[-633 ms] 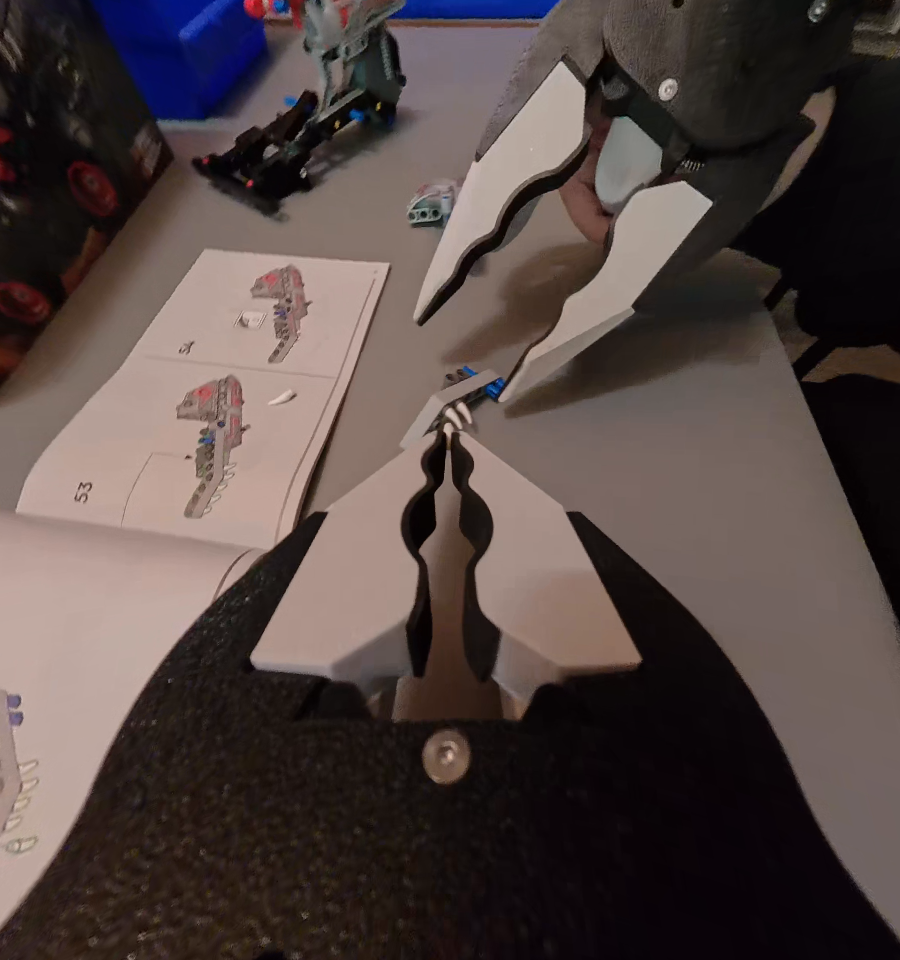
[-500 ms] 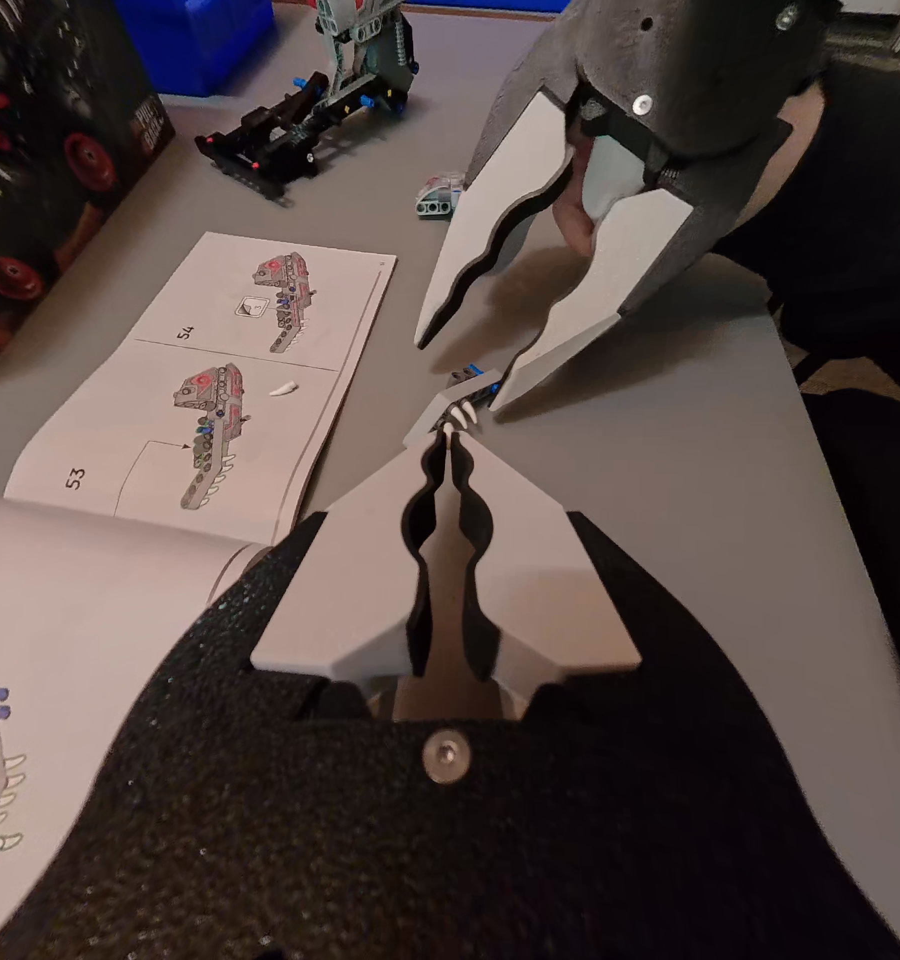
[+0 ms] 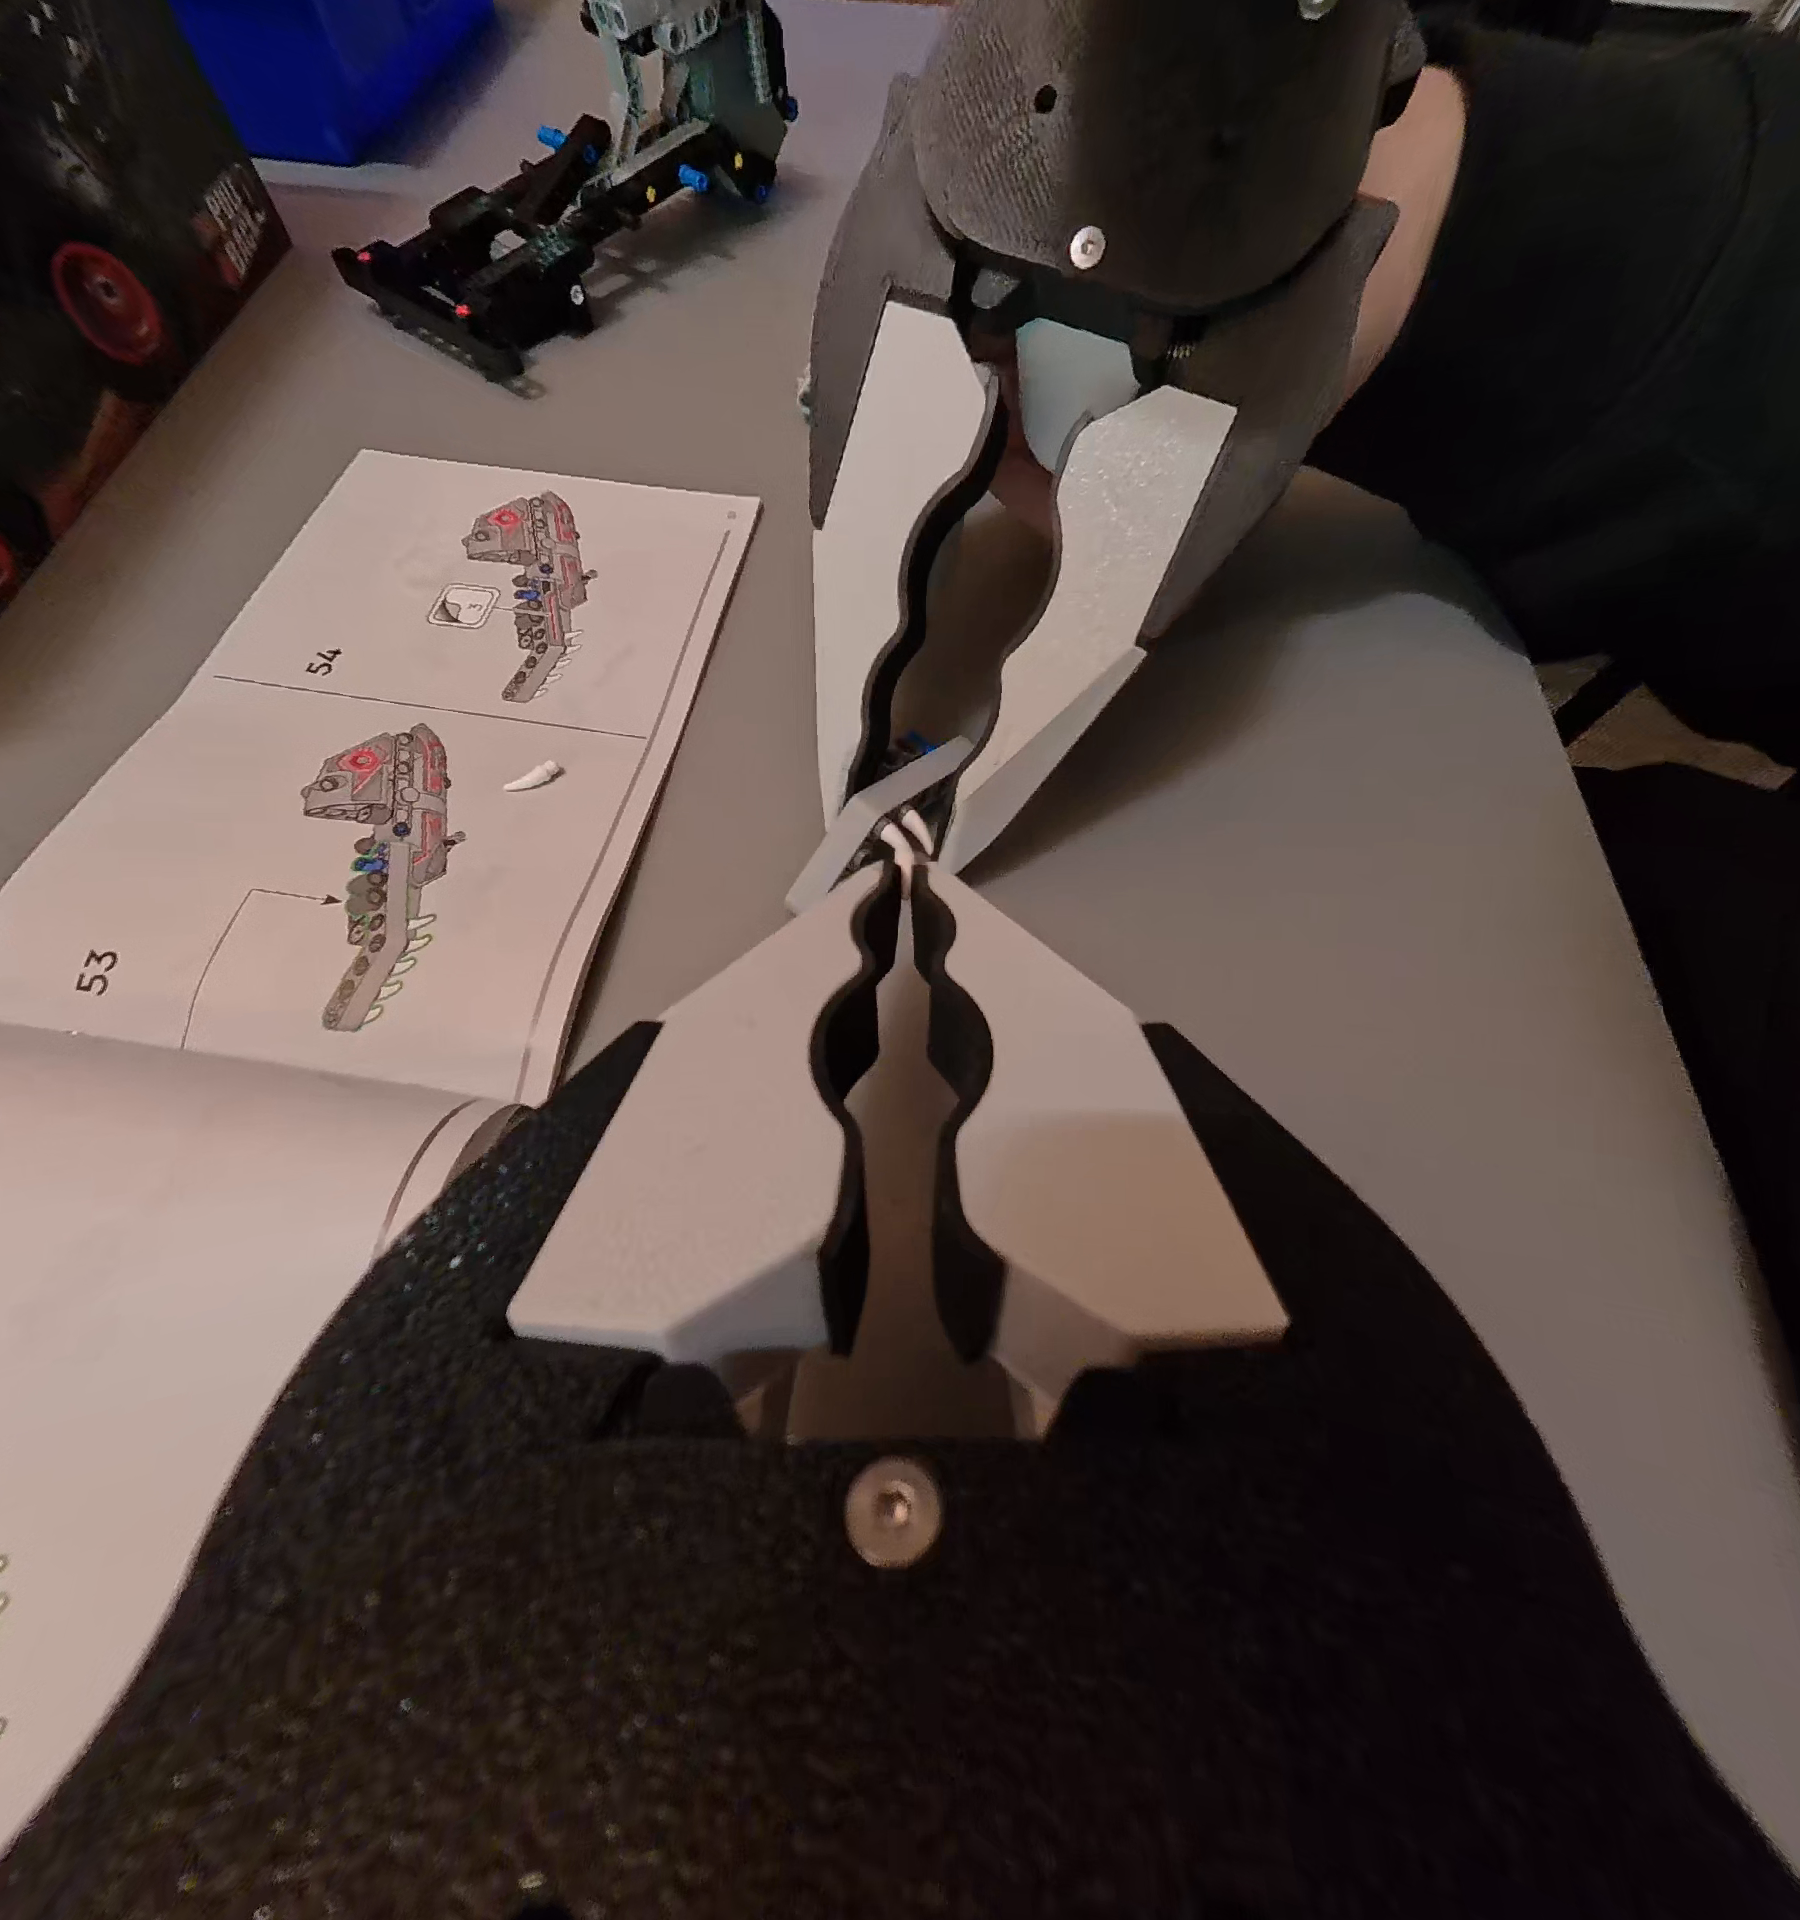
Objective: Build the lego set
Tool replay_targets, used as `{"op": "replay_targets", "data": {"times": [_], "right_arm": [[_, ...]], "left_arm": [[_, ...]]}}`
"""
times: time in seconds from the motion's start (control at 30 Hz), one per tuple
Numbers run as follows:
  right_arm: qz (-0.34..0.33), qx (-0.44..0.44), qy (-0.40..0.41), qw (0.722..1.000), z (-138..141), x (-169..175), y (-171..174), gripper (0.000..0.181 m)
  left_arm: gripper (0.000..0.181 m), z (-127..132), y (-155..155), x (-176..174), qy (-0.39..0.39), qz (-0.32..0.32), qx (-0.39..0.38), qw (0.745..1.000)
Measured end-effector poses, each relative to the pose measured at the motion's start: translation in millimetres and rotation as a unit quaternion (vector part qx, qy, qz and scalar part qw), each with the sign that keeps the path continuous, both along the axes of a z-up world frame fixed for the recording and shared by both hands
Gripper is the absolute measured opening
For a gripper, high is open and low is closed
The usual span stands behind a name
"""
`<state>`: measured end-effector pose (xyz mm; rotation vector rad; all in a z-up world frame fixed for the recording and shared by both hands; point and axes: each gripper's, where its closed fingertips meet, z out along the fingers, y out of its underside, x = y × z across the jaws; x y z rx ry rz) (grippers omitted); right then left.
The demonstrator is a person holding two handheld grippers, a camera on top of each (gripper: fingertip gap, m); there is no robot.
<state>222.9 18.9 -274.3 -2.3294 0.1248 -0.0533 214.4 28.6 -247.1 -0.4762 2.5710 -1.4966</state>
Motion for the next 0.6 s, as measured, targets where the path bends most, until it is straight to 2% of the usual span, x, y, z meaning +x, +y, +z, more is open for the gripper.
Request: {"op": "replay_targets", "data": {"times": [0.03, 0.2, 0.3, 0.37, 0.43, 0.6], "right_arm": [[-0.002, 0.001, 0.002, 1.0, -0.1, -0.4, 0.6, 0.019], [0.001, 0.006, -0.015, 1.0, -1.0, -2.8, -1.0, 0.022], [0.002, 0.01, -0.017, 1.0, -0.5, -3.1, -4.4, 0.044], [-0.002, 0.014, -0.02, 1.0, 1.4, -1.0, -6.0, 0.039], [0.006, 0.018, -0.02, 1.0, 3.8, -2.2, -6.6, 0.024], [0.004, 0.01, -0.016, 1.0, 3.2, -0.2, -7.3, 0.017]], "left_arm": [[0.0, -1.6, -0.3, 0.0, 0.001, 0.0, 0.005, 1.0], [0.0, -3.7, -0.6, -0.1, 0.005, 0.0, 0.011, 1.0], [0.0, -1.1, 1.2, 3.0, 0.011, 0.01, 0.0, 1.0], [0.0, -0.1, 1.9, 4.3, 0.015, 0.014, -0.005, 1.0], [0.0, -0.1, 2.0, 4.1, 0.016, 0.013, -0.006, 1.0], [0.0, -1.2, 1.7, 3.5, 0.015, 0.011, -0.002, 1.0]]}}
